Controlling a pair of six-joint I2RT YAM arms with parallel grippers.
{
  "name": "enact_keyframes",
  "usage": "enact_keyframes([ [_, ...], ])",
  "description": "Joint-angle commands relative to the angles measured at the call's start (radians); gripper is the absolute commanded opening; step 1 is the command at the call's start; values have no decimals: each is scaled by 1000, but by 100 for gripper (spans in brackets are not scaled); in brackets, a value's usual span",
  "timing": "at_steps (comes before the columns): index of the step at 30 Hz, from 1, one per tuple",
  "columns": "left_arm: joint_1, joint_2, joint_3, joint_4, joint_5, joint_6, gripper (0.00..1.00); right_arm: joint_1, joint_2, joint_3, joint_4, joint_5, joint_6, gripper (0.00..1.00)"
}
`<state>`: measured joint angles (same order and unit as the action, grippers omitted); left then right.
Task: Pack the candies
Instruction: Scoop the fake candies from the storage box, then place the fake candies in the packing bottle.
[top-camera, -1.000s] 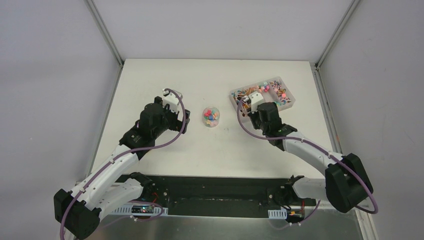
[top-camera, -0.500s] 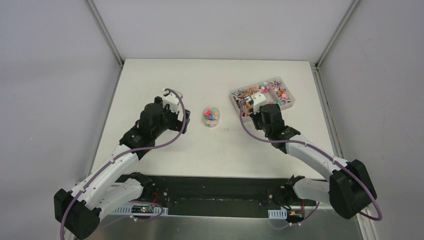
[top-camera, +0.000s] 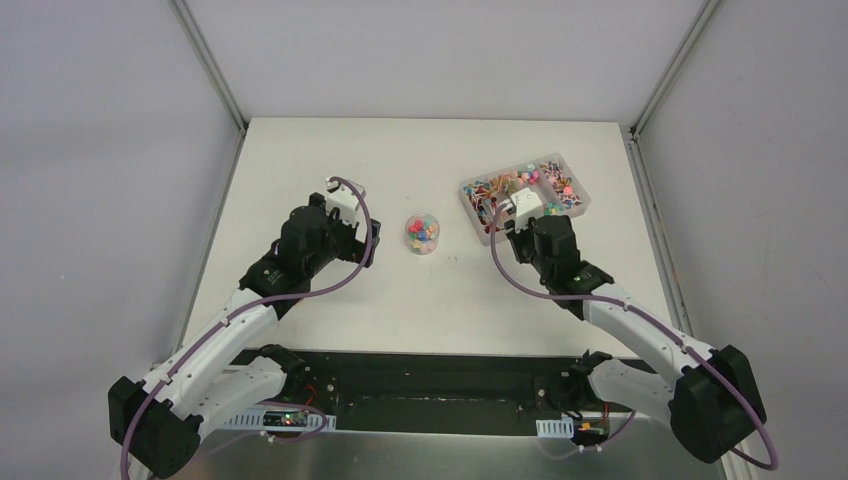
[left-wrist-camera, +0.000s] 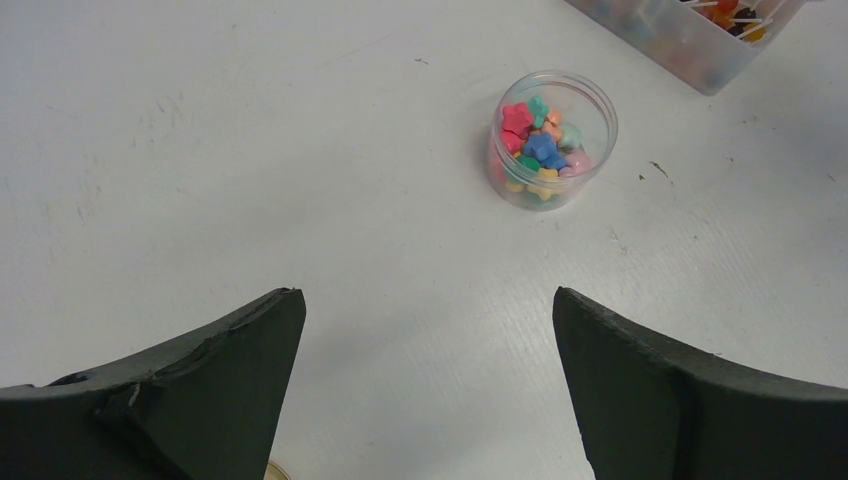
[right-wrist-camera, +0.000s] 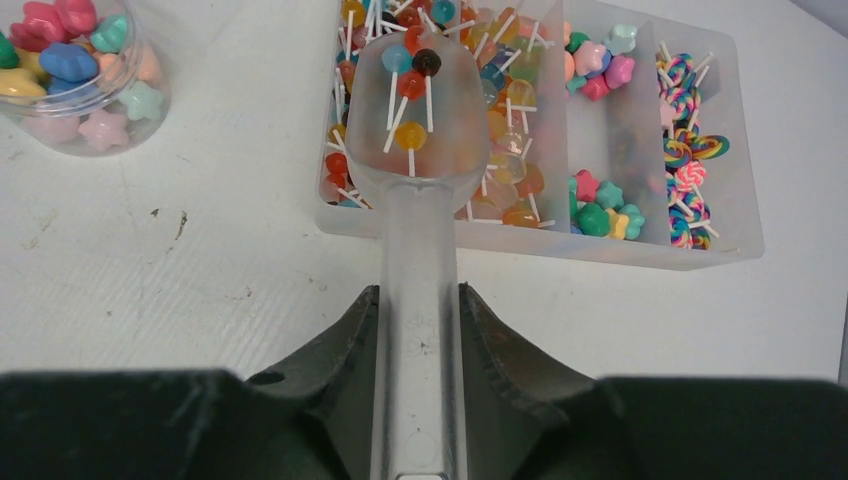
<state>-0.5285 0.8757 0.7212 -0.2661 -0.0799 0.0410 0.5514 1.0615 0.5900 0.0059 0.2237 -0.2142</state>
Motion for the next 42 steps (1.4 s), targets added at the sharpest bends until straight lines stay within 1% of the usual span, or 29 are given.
enact_keyframes([
  [1, 3, -23, 7, 25, -43, 10, 99, -3, -62, 5, 69, -109, -90, 0],
  [12, 2, -132, -8, 40, -177, 7, 98, 15, -92, 44, 54, -201, -154, 0],
  [23, 2, -222, -32, 66, -268, 10, 98, 74, -65, 100, 28, -294, -248, 0],
  [28, 2, -242, -34, 71, -279, 12, 97, 117, -20, 157, -1, -286, -286, 0],
  [33, 3, -266, -41, 80, -301, 12, 97, 166, 17, 199, -80, -286, -325, 0],
  [34, 2, -269, -43, 81, -303, 12, 97, 173, 26, 211, -99, -264, -372, 0],
  [36, 3, -276, -44, 81, -304, 11, 97, 188, 45, 236, -141, -249, -409, 0],
  [42, 3, -278, -44, 83, -306, 13, 97, 233, 76, 282, -212, -164, -474, 0],
])
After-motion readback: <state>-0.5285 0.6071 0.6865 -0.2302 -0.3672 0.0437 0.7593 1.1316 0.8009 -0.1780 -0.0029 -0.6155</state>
